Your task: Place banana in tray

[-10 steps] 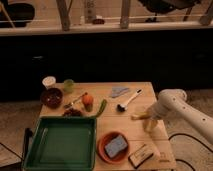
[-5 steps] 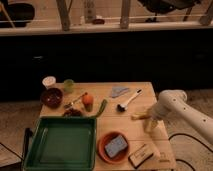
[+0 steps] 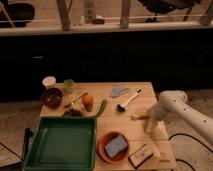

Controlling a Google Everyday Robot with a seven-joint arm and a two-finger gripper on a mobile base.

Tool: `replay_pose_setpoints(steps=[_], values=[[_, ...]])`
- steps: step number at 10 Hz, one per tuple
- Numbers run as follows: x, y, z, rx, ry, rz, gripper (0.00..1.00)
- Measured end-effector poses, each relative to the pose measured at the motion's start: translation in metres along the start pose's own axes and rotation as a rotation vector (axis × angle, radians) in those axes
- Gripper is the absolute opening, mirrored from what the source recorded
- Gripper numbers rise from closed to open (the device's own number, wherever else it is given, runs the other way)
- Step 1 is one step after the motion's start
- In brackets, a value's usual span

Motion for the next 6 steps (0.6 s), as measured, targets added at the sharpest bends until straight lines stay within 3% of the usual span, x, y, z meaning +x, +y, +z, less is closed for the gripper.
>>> replay_pose_setpoints(steps=[6], values=[[0.0000, 0.0017, -0.0012, 0.001, -0.002, -0.002, 0.80]])
